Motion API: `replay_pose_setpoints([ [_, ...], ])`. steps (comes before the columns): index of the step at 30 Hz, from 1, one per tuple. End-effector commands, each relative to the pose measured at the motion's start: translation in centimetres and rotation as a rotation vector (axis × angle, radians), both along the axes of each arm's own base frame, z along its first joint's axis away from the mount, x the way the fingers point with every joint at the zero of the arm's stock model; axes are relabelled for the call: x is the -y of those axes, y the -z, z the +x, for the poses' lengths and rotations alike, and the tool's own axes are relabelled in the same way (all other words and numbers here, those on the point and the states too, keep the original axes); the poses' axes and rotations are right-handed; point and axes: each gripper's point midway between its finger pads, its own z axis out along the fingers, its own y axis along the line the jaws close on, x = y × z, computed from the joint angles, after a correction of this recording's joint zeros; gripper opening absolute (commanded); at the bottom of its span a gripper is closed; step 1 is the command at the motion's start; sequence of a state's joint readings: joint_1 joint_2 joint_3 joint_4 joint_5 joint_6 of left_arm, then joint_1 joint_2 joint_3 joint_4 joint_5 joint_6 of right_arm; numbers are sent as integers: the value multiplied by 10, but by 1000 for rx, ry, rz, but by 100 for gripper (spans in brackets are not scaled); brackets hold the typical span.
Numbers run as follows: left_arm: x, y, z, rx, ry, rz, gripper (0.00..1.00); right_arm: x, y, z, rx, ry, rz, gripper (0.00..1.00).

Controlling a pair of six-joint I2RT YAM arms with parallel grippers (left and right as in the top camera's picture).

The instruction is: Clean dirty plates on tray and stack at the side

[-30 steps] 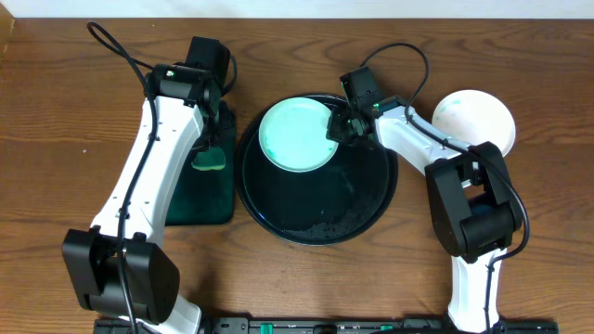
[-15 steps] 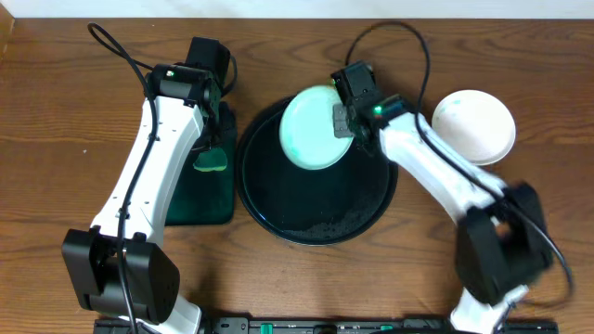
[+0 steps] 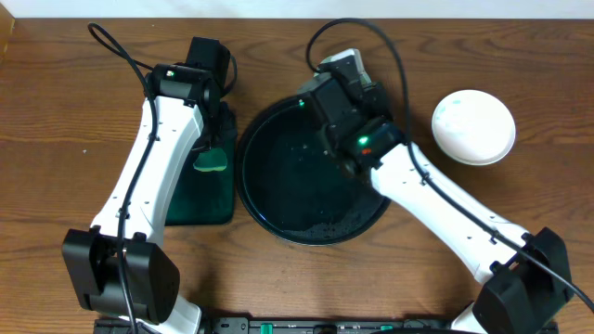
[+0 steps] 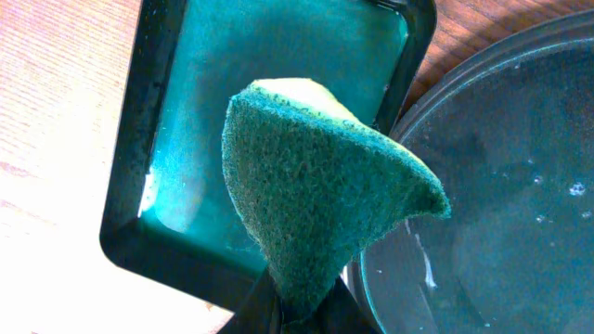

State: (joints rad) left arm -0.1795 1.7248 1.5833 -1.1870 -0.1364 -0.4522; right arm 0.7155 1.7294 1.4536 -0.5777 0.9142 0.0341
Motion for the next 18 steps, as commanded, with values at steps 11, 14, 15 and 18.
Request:
replay_pose_setpoints([
  [11, -2, 3, -3, -15, -9, 5, 7, -34, -42, -35, 79, -86, -360, 1],
  [14, -2, 3, -3, -15, -9, 5, 7, -37, -45, -40, 87, -88, -392, 1],
  [15, -2, 4, -3, -16, -10, 5, 7, -38, -45, -41, 84, -94, -400, 1],
  [18, -3, 4, -3, -16, -10, 5, 7, -38, -45, -41, 74, -103, -425, 1],
])
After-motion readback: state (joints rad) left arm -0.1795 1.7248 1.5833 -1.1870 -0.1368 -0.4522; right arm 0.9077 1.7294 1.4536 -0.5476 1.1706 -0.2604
